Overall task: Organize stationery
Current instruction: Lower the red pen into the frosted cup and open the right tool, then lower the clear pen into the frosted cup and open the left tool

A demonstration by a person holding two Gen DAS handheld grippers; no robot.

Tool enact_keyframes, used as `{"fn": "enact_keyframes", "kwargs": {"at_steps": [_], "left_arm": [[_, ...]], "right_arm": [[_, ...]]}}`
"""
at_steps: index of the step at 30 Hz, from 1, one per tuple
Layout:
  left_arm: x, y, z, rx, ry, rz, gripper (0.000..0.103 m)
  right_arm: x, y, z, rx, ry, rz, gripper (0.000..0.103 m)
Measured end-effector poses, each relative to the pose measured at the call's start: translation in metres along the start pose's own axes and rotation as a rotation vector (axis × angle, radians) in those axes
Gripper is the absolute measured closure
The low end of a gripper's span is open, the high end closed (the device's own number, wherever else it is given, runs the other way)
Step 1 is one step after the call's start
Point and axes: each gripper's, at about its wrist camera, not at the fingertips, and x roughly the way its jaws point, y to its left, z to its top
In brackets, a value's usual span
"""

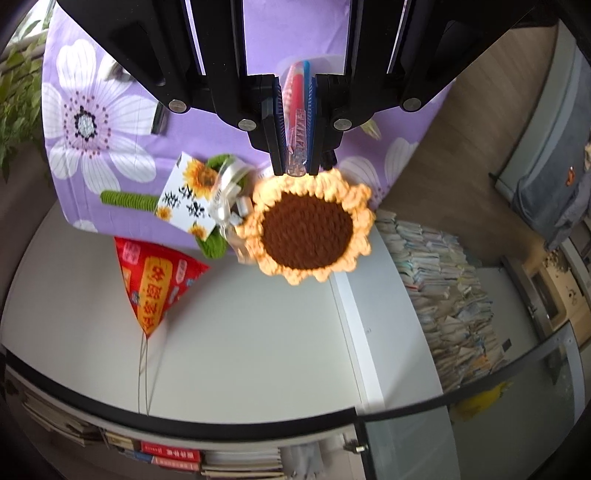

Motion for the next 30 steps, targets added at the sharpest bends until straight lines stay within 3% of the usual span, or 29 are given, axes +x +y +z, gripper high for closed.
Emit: {"fn": "enact_keyframes", "kwargs": {"at_steps": [11,17,25,30], "left_arm": [[-0.001,-0.003,0.002,0.012,-0.003,-0.008,0.096],[-0.002,-0.007,0.004,0.019,-0.005,-0.007,0.096],[0.002,-0.018,0.025,0.057,-0.036,-0.005,0.096],[0.017,-0.022,0.047,0.044,-0.026,-0.025,0.096]], "right_arm": [[0.012,-0.014,-0.018,0.047,0.067,0.011,0.092],[0.003,-0.025,-0.021,0.088,0.085,0.060,0.092],[-0.033,-0.041,-0.037,0.095,0.029,0.056,0.072],[-0.047,-0.055,-0.054,0.098,0.041,0.034,0.072]]}}
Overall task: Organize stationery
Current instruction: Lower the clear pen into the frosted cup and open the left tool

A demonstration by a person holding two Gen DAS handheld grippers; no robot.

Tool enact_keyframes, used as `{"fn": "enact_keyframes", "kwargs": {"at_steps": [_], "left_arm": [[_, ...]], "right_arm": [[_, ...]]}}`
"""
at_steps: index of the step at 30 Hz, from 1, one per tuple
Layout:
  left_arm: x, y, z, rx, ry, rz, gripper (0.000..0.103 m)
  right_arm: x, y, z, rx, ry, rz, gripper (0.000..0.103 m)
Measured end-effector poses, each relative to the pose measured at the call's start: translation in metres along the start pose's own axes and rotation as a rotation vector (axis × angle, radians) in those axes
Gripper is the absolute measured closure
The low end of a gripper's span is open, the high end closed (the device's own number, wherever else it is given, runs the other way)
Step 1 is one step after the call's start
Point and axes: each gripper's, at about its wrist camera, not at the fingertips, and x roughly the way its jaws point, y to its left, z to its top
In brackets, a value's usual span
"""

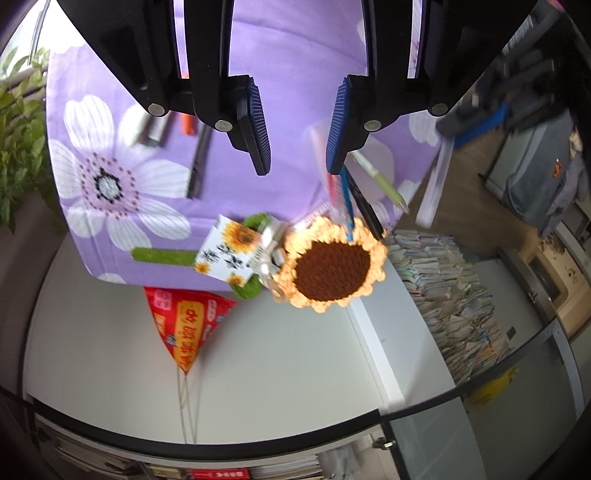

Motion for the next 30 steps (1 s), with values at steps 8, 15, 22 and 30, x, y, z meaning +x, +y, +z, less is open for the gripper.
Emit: {"fn": "enact_keyframes", "kwargs": {"at_steps": [8,15,22,30], "left_arm": [[0.013,0.005,0.037,-0.074,-0.144,-0.019,0.096],[0.047,0.013,0.047,-0.131,-0.212,0.019,0.096],[0.061,0.015,0.034,-0.158,-0.269,0.056,0.096],[0.050,0.009,0.022,-0.123,-0.315,0.082,0.096]], "right_arm": [[-0.013,-0.030,-0.021,0.050,0.010,-0.039,0.072],[-0.027,-0.051,-0.037,0.080,0.010,-0.072,0.072],[-0.036,-0.071,-0.041,0.128,0.002,-0.091,0.072],[-0.028,-0.065,-0.043,0.119,0.026,-0.075,0.072]]}}
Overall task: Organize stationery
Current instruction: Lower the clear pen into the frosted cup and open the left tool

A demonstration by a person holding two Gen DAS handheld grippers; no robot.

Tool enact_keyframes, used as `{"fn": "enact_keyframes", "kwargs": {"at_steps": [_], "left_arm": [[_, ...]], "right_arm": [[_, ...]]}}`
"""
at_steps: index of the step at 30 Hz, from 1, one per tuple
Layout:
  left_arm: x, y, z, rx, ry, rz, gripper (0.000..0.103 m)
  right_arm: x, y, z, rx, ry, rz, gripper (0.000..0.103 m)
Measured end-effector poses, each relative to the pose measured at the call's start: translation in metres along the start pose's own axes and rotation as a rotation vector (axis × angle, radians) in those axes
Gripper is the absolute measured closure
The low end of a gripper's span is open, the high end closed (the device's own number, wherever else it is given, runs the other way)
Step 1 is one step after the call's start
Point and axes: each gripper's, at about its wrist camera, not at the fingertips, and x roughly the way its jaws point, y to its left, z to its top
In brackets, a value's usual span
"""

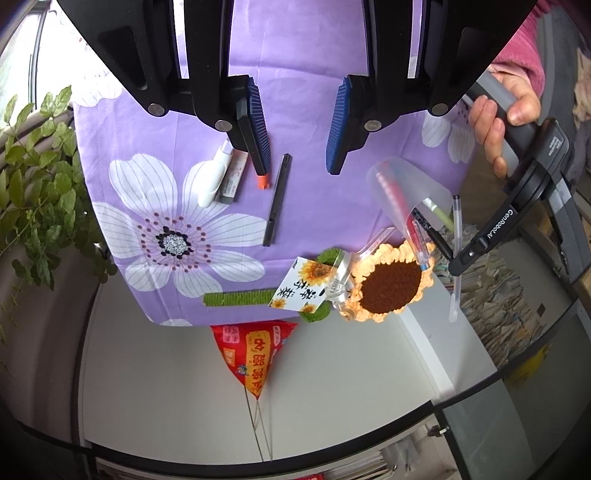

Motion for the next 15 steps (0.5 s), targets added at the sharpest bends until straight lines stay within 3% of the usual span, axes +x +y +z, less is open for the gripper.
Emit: {"fn": "enact_keyframes", "kwargs": {"at_steps": [8,15], "left_arm": [[0.0066,0.0040,-0.0060,-0.022,0.004,-0.024,0.096],[0.0061,0.0056,-0.0050,-0.028,-0.052,-0.032,0.096]], "right_arm": [[0.0008,0.0049,-0.0038,-0.008,0.008,0.003,0.072],[-0.0003,0.0018,-0.0044,0.003,0.010,-0.007,0.072]]}}
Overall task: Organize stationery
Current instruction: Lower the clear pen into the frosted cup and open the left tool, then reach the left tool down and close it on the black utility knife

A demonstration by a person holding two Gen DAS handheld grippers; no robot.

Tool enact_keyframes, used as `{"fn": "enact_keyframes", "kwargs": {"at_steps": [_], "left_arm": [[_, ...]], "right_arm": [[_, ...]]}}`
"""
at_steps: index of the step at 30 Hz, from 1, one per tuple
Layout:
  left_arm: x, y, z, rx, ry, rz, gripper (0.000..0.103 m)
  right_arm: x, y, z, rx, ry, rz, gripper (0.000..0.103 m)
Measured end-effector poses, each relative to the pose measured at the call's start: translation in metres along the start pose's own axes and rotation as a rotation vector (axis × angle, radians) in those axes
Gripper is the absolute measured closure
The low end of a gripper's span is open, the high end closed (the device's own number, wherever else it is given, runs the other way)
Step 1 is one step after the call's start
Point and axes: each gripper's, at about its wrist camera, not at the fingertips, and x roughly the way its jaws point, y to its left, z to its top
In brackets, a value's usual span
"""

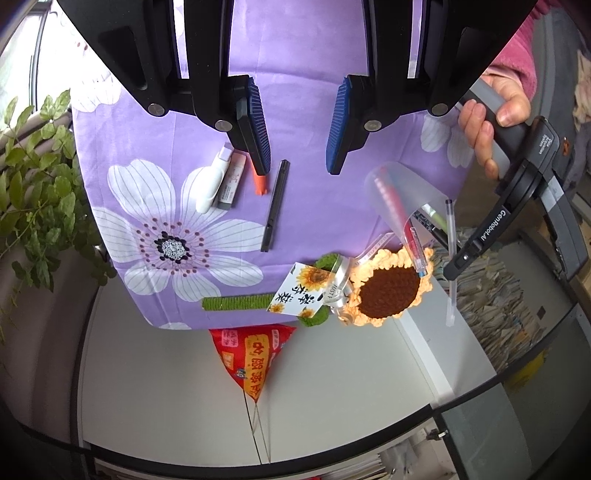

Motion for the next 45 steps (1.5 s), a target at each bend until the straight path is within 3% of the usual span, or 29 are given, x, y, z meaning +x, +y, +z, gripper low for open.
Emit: {"fn": "enact_keyframes", "kwargs": {"at_steps": [11,23,25,27,29,32,38,41,45], "left_arm": [[-0.001,-0.002,-0.017,0.032,-0.001,0.001,0.096],[-0.010,-0.004,-0.031,0.069,0.102,0.003,0.096],[-0.013,-0.006,-0.033,0.086,0.113,0.005,0.091],[-0.014,-0.006,-0.034,0.085,0.127,0.001,0.070],[-0.017,-0.005,-0.034,0.074,0.127,0.005,0.060],[-0.025,-0.005,-0.033,0.061,0.121,0.013,0.060],[-0.035,-0.037,-0.035,0.142,0.159,-0.083,0.061],[-0.027,-0.060,-0.043,0.183,0.213,-0.137,0.061],[0.001,-0.085,-0.052,0.208,0.299,-0.130,0.061]], "right_arm": [[0.000,0.002,0.000,-0.009,0.001,-0.001,0.072],[0.007,0.004,-0.001,-0.018,0.030,0.001,0.072],[0.007,0.003,-0.001,-0.015,0.032,0.000,0.072],[0.008,0.001,-0.002,-0.012,0.035,-0.002,0.072],[0.009,-0.001,-0.003,-0.006,0.039,-0.006,0.072],[0.012,-0.007,-0.004,0.014,0.047,-0.013,0.072],[0.014,-0.026,-0.004,0.069,0.053,-0.038,0.072],[0.014,-0.037,-0.005,0.096,0.056,-0.049,0.072],[0.013,-0.050,-0.009,0.123,0.063,-0.066,0.072]]}}
